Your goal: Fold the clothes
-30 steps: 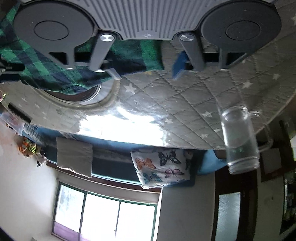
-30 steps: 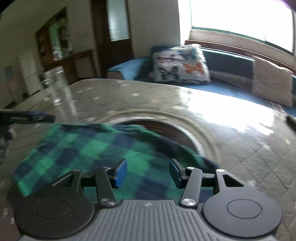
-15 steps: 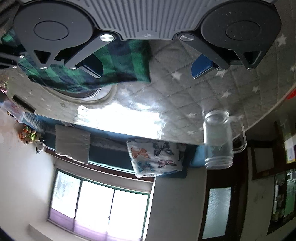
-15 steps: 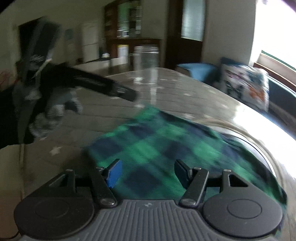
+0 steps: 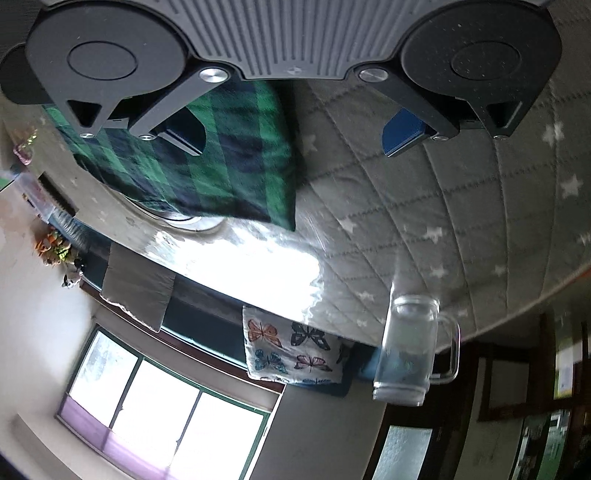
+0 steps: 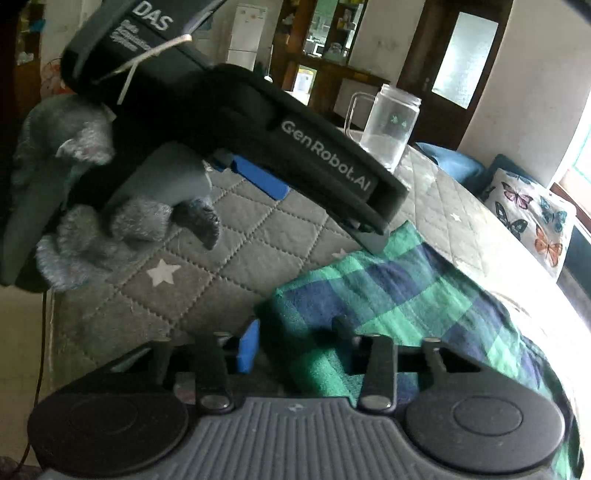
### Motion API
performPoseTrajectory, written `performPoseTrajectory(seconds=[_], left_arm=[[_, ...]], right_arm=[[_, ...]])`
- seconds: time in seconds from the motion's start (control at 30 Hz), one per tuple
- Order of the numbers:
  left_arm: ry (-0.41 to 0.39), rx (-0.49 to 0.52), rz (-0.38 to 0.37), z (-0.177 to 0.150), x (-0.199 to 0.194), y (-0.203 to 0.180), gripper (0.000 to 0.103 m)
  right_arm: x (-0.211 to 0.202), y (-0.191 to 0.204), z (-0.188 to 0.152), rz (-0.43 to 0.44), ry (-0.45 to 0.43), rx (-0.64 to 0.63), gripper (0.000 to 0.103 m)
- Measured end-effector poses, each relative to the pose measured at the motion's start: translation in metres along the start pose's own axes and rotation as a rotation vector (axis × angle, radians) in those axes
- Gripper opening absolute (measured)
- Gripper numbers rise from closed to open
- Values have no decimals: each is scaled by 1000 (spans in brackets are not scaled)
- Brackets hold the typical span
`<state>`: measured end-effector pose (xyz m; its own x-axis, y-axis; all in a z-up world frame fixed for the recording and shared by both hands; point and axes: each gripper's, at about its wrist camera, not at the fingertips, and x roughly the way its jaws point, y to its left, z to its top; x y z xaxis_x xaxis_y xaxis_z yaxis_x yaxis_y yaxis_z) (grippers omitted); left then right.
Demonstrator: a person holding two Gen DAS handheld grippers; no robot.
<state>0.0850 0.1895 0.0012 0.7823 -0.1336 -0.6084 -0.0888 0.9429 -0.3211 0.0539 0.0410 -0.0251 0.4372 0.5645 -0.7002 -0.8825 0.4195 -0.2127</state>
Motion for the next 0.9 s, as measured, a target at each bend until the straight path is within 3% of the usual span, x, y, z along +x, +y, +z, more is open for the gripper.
performPoseTrajectory(seconds=[0.1, 0.3, 0.5, 0.67, 0.77, 0.9], left_arm=[[20, -37, -17, -3, 4, -1, 103], [63, -149, -107, -3, 11, 0, 99], [143, -314, -218, -5, 27, 7, 74], [192, -388, -275, -13, 39, 9, 30], [187, -397, -272, -17, 40, 8, 15], [176, -398, -270, -18, 38, 8, 11]], right_arm=[[-6, -6, -2, 3, -17, 38, 10], [-34, -28, 0, 28, -98, 161, 3], [-68, -46, -8, 60, -159, 238, 3], [-88, -43, -17, 91, -179, 235, 2], [-91, -37, -22, 102, -172, 209, 3], [-98, -44, -31, 122, -166, 222, 15]])
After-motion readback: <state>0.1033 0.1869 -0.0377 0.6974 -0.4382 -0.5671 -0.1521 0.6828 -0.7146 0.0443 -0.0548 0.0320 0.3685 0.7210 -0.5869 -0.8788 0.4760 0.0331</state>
